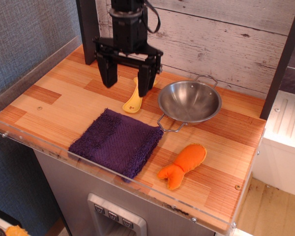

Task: Place the fish on the left hand side of the napkin.

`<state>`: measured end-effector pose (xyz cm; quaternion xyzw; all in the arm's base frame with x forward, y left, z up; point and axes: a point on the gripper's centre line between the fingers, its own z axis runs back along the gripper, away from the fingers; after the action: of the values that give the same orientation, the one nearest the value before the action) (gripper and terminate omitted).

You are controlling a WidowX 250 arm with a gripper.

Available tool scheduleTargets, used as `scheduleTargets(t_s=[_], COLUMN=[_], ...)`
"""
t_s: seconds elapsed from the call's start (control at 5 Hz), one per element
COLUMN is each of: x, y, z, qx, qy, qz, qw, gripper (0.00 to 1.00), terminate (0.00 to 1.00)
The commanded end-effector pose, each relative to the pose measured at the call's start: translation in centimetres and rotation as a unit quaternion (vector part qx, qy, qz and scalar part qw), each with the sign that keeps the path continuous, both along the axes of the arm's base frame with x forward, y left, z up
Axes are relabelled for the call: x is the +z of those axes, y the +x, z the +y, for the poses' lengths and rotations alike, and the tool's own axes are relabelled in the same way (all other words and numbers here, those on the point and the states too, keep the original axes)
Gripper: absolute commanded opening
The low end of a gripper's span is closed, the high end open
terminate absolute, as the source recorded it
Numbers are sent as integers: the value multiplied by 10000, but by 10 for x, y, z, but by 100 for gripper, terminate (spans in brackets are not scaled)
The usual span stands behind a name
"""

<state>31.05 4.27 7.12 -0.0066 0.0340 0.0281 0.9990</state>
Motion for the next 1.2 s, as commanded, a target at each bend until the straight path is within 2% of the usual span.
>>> scheduleTargets(t_s=[0.0,0.2,0.6,1.0], x=[5,-8,-30,-62], y=[-34,-49,-55,-56], z=[-64,-90,-116,-115], qx=[-997,-1516,-2131,-2171], qy=[-61,143,2,42], qz=[-273,-368,-464,-345], qw=[9946,9876,9759,9755], gripper=[100,100,100,100], terminate=[0,0,0,0])
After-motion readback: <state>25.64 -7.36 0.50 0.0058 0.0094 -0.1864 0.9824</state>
